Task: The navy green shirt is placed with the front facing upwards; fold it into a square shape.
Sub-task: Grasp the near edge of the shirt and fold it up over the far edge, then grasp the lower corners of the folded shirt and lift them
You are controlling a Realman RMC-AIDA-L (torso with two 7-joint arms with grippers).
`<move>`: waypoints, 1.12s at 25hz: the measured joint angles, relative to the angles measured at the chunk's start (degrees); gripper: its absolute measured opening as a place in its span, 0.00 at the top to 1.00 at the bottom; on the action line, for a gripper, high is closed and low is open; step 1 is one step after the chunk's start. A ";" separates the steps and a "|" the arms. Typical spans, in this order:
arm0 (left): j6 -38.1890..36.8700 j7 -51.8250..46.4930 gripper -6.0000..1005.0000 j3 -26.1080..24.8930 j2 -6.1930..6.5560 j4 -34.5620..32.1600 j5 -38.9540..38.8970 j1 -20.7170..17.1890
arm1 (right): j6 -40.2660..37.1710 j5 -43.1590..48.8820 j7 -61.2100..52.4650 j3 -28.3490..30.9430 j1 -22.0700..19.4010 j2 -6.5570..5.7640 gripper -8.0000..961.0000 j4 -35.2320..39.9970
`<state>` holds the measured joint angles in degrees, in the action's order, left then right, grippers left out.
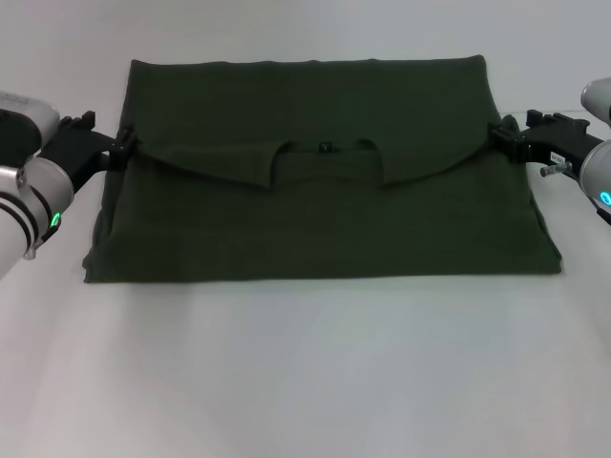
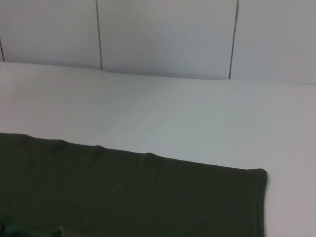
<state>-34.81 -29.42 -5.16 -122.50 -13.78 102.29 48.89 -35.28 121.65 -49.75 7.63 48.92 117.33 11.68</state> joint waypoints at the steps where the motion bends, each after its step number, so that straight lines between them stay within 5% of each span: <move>1: -0.06 0.01 0.54 0.00 -0.01 0.06 -0.01 -0.01 | 0.26 -0.09 0.00 0.00 0.05 0.00 0.50 0.04; 6: -0.12 0.45 0.40 -0.29 -0.21 0.29 -0.99 -0.22 | 2.27 -1.85 0.00 0.05 0.11 0.00 0.32 0.08; 12: -0.51 -3.83 0.27 0.91 -0.48 -0.89 -6.37 -1.12 | -7.93 -2.74 -7.16 -3.11 -3.51 -0.06 0.33 2.10; 14: -0.59 -10.47 0.23 4.57 -0.51 -2.42 -6.10 -2.32 | -13.60 -2.70 -13.28 -6.62 -5.41 0.03 0.32 4.82; 18: -5.31 -31.52 0.11 19.62 -0.77 -8.88 -6.28 -7.90 | -23.73 -3.46 -21.02 -12.07 -9.38 0.98 0.30 10.55; 22: -12.20 -34.40 0.11 21.11 -1.15 -11.18 -6.16 -10.75 | -30.79 -5.96 -21.35 -12.55 -13.07 2.11 0.28 14.12; 28: -27.04 -43.16 0.12 28.05 -1.19 -18.75 -3.71 -18.62 | -39.91 -6.39 -19.06 -15.18 -18.16 1.73 0.27 16.86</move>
<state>-61.84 -72.58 22.89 -123.68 -32.53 98.58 30.28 -75.19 115.26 -68.81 -7.55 30.75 119.06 28.53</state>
